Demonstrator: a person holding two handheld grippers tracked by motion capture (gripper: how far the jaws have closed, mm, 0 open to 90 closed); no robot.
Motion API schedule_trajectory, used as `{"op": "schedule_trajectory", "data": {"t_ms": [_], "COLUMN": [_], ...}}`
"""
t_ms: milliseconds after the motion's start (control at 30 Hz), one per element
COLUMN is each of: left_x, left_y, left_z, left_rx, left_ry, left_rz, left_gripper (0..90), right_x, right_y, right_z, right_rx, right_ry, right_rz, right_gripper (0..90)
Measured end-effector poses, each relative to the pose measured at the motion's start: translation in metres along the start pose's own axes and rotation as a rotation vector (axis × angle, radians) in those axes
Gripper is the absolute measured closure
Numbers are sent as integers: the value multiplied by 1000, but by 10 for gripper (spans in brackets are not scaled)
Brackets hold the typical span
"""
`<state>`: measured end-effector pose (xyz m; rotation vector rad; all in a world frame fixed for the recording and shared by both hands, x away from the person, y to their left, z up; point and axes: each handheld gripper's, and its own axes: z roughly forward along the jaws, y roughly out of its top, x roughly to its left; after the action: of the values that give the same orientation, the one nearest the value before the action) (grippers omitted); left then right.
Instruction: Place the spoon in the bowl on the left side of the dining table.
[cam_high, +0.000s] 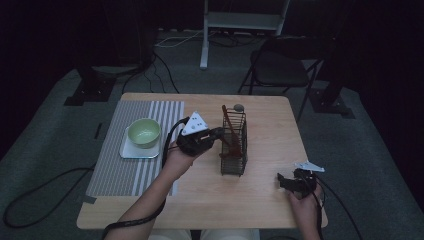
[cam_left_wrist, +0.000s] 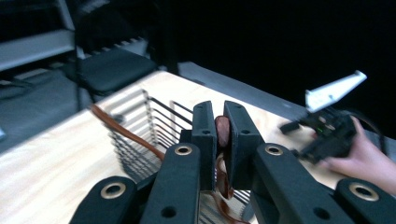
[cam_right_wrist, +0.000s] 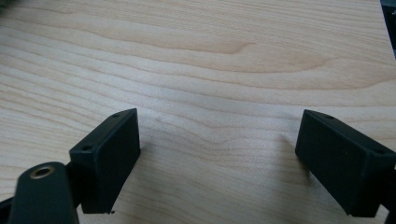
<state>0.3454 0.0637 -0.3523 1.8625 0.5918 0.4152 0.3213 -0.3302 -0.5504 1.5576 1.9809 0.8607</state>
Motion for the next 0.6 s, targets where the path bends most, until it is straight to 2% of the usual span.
{"op": "schedule_trajectory", "data": {"t_ms": [133, 167, 200, 433, 467, 500, 567, 600], "left_x": [3, 4, 5, 9, 10, 12, 14, 15], "left_y": [8, 10, 13, 16, 16, 16, 15, 14], "left_z": [-10, -13, -18, -31, -34, -36, -42, -44], "left_rx": [-29, -29, -40, -64, -75, -77, -89, -84], "left_ry": [28, 19, 33, 68, 86, 76, 100, 93], "left_rz": [2, 0, 0, -6, -8, -17, -18, -19], "left_gripper": [840, 840, 840, 840, 840, 840, 840, 840], "right_x": [0, 0, 0, 0, 0, 0, 0, 0], "right_y": [0, 0, 0, 0, 0, 0, 0, 0], "right_z": [0, 0, 0, 0, 0, 0, 0, 0], "right_rx": [0, 0, 0, 0, 0, 0, 0, 0], "right_ry": [0, 0, 0, -1, -1, -1, -1, -2], "right_rz": [1, 1, 1, 1, 1, 0, 0, 1], "right_gripper": [132, 132, 132, 132, 132, 132, 132, 132]}}
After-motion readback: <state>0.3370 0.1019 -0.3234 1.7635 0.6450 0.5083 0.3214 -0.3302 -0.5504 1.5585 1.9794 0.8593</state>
